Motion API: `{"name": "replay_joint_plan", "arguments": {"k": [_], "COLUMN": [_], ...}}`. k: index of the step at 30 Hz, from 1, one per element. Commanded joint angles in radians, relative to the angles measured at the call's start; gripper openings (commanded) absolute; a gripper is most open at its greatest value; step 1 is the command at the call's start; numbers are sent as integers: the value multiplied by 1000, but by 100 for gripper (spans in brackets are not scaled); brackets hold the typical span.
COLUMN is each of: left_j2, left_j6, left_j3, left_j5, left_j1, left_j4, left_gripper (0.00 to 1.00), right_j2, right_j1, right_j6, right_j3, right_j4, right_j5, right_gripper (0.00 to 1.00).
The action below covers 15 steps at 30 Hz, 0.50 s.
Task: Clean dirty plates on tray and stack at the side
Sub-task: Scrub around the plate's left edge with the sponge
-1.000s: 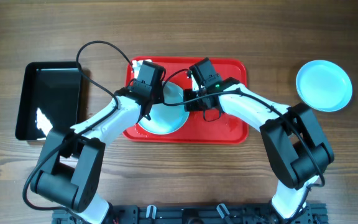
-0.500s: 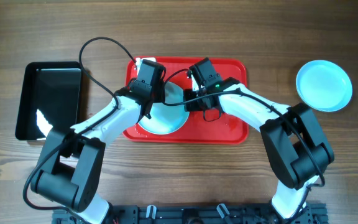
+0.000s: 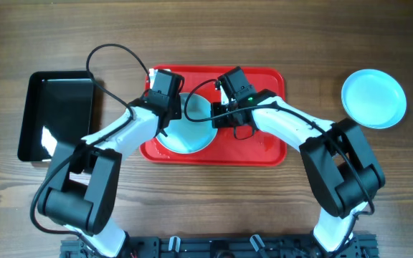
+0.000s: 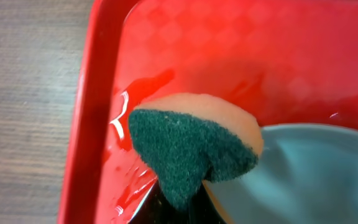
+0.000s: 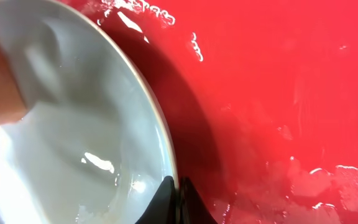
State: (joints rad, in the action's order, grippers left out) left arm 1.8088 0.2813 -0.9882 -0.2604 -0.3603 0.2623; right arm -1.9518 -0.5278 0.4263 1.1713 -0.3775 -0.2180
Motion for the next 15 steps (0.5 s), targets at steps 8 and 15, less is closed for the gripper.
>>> {"name": "replay_joint_plan", "arguments": {"k": [8,15], "left_j2": [18,18], "left_j6": [29,71], "left_j3": [13,13], "left_j5": [-111,62], "left_j1": [48,48], "left_j4": [183,313], "left_gripper": [4,4], "right_j2": [-29,-29], "right_j1": [10,10], "right_j6": [4,4], "right_j3": [-2,-2], "right_j4": [-19,-19], "right_j5": [45,45], "right_gripper": [4,5]}}
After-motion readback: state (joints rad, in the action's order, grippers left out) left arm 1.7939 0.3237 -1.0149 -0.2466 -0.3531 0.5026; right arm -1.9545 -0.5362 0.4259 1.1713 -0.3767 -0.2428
